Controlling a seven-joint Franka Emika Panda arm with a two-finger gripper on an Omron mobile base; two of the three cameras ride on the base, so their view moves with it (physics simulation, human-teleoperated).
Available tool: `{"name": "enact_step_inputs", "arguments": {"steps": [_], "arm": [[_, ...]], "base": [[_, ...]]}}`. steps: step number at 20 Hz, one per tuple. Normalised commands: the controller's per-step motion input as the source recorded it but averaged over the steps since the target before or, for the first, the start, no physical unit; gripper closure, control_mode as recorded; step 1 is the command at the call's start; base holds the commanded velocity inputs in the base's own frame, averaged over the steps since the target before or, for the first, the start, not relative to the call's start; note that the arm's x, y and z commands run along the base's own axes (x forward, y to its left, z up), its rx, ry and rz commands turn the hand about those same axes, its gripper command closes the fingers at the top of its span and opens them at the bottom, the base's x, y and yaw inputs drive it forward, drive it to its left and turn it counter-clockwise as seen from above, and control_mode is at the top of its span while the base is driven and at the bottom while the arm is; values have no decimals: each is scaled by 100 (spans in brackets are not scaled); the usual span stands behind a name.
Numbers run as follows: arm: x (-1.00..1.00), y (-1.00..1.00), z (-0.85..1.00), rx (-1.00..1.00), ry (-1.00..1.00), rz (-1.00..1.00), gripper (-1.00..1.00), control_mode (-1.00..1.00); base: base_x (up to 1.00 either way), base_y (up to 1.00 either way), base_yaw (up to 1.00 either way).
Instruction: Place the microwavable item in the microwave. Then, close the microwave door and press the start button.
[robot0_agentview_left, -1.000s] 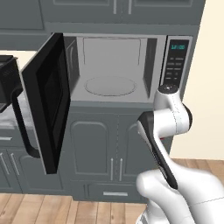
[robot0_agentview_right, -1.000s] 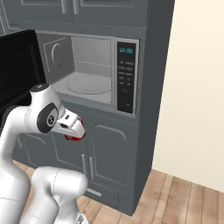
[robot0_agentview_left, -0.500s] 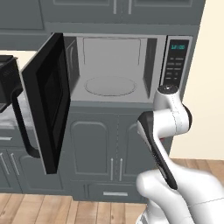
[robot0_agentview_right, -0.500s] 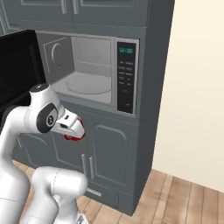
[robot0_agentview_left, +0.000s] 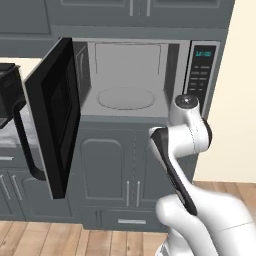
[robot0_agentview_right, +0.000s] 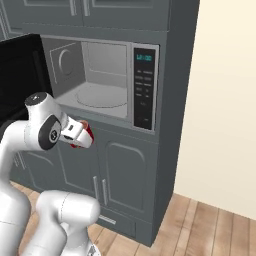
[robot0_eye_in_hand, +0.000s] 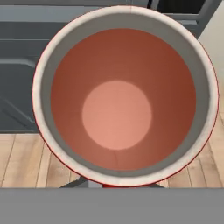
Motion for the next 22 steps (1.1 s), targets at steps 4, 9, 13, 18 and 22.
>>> {"name": "enact_step_inputs", "arguments": {"steps": [4,9,13,18,22], "arm": [[57,2,56,0,-21,0,100,-100],[69,1,27,0,-8,0,100,-100],[84,10,11,0,-9,0,100,-100],[87,18,24,0,-6,0,100,-100],[82,15,29,0,0,0,100,-100]], "base": [[0,0,0],[0,0,0],[0,0,0],[0,0,0],[0,0,0]]}}
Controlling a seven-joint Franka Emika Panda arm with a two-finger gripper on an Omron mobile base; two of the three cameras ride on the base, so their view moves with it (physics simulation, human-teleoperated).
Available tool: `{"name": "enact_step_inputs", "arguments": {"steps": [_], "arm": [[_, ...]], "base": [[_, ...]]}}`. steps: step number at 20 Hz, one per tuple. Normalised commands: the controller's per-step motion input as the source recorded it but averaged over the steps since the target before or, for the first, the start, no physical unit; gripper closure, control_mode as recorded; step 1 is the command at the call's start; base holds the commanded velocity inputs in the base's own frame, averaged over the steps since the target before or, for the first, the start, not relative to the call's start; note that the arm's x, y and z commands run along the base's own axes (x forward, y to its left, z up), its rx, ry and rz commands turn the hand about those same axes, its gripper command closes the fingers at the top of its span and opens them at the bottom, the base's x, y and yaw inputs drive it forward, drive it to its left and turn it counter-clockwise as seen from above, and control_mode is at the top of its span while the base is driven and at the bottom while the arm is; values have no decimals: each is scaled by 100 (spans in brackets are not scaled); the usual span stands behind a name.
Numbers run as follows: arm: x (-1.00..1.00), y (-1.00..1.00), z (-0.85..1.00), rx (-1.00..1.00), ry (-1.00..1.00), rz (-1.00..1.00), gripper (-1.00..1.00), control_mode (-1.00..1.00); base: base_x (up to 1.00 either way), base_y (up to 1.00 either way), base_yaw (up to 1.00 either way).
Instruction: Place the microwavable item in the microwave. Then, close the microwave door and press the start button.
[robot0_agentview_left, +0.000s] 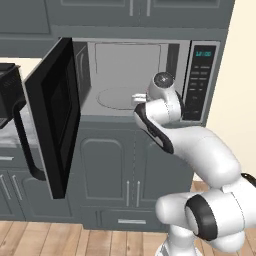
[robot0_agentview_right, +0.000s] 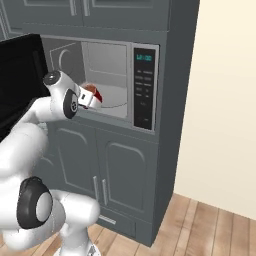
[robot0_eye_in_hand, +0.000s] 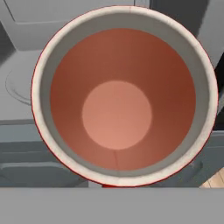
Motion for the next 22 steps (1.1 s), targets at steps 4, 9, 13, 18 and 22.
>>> {"name": "enact_step_inputs", "arguments": {"steps": [4,9,13,18,22], "arm": [[80,12,3,-1,3,0,100,-100],[61,0,-27,-2,5,0,100,-100],[44,0,-34,-3,4,0,100,-100],[28,0,-22,-1,4,0,100,-100],[35,8,-6,0,0,2,100,-100]], "base": [[0,0,0],[0,0,0],[0,0,0],[0,0,0],[0,0,0]]}}
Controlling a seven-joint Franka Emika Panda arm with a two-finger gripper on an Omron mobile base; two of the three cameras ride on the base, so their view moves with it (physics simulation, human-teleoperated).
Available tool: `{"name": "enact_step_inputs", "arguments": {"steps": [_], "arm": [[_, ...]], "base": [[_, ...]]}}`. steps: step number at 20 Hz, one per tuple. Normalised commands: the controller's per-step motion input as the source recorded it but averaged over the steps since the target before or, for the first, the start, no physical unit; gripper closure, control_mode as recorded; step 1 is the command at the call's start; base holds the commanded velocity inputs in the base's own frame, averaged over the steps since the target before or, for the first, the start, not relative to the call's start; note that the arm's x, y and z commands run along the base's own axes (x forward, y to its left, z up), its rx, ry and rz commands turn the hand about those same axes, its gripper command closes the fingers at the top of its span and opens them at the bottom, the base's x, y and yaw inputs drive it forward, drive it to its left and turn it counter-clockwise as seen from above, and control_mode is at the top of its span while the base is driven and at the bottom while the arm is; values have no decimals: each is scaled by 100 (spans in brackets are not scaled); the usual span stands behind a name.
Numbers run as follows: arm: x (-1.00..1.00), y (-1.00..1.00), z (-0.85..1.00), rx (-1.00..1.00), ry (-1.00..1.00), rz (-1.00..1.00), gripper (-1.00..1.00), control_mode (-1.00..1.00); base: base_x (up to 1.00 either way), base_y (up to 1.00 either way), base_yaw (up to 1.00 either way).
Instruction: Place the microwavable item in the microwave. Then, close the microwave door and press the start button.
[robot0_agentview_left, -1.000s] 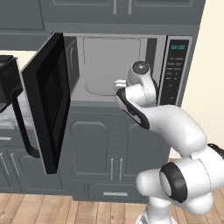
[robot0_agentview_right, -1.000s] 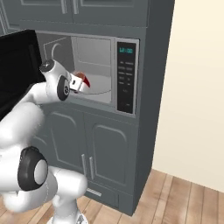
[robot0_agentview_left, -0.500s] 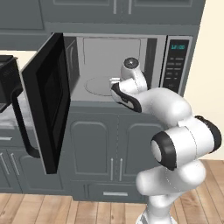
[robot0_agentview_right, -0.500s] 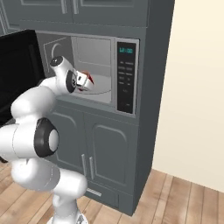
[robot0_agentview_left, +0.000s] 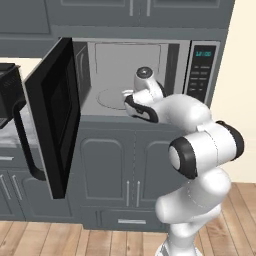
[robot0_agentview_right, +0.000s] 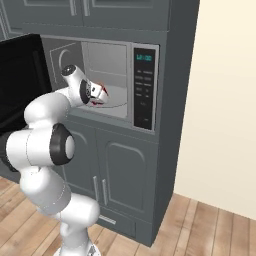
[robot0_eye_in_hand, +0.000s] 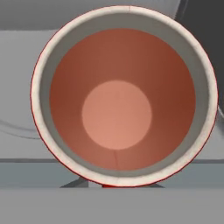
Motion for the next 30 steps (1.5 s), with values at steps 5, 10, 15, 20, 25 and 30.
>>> {"name": "enact_step_inputs", "arguments": {"steps": [5,10,15,20,25,30], "arm": [[45,7,-19,0,0,8,100,-100],[41,9,-34,0,2,13,100,-100],[42,1,-10,0,1,15,100,-100],[52,0,-1,0,0,12,100,-100],[31,0,-20,0,0,9,-100,-100],[-23,0,7,0,-7,1,-100,-100]], "base": [[0,0,0],[0,0,0],[0,0,0],[0,0,0],[0,0,0],[0,0,0]]}}
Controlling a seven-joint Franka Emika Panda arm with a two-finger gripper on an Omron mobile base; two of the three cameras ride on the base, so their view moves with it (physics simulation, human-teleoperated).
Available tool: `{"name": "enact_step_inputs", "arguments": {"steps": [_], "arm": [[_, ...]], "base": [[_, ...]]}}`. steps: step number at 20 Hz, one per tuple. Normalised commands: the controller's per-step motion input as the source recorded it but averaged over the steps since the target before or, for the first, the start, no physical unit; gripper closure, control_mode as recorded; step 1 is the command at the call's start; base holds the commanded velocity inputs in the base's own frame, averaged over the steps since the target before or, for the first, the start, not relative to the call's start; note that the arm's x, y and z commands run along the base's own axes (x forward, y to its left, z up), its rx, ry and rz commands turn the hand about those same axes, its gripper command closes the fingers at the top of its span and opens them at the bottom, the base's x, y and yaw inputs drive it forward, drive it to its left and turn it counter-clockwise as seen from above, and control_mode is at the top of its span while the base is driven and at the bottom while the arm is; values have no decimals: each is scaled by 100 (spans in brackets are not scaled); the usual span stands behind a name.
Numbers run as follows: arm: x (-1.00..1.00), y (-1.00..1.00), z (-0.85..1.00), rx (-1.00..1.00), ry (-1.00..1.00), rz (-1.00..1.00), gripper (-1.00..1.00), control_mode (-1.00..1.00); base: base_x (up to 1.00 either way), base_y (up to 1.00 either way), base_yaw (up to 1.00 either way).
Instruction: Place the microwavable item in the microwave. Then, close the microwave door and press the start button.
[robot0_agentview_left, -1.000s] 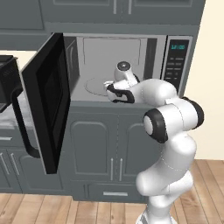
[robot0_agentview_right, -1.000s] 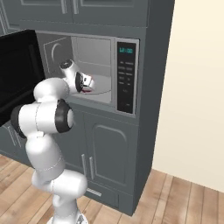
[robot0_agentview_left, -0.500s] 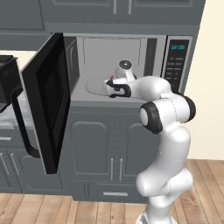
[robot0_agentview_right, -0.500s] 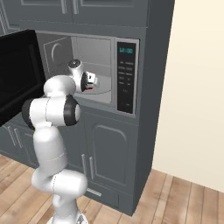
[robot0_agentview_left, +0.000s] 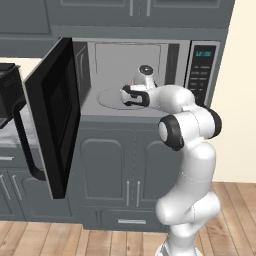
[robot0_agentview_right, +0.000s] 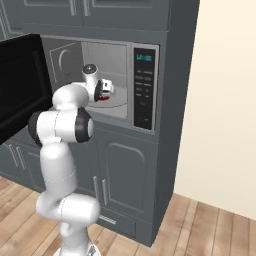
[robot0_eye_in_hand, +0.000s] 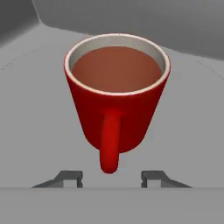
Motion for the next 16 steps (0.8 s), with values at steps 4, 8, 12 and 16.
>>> {"name": "enact_step_inputs", "arguments": {"steps": [4,8,12,16], "arm": [[-53,0,13,0,-10,0,-100,-100],[-97,0,0,0,-8,3,-100,-100],[-100,6,1,0,-11,1,-100,-100],[-100,8,31,-4,-11,0,-100,-100]], "base": [[0,0,0],[0,0,0],[0,0,0],[0,0,0]]}}
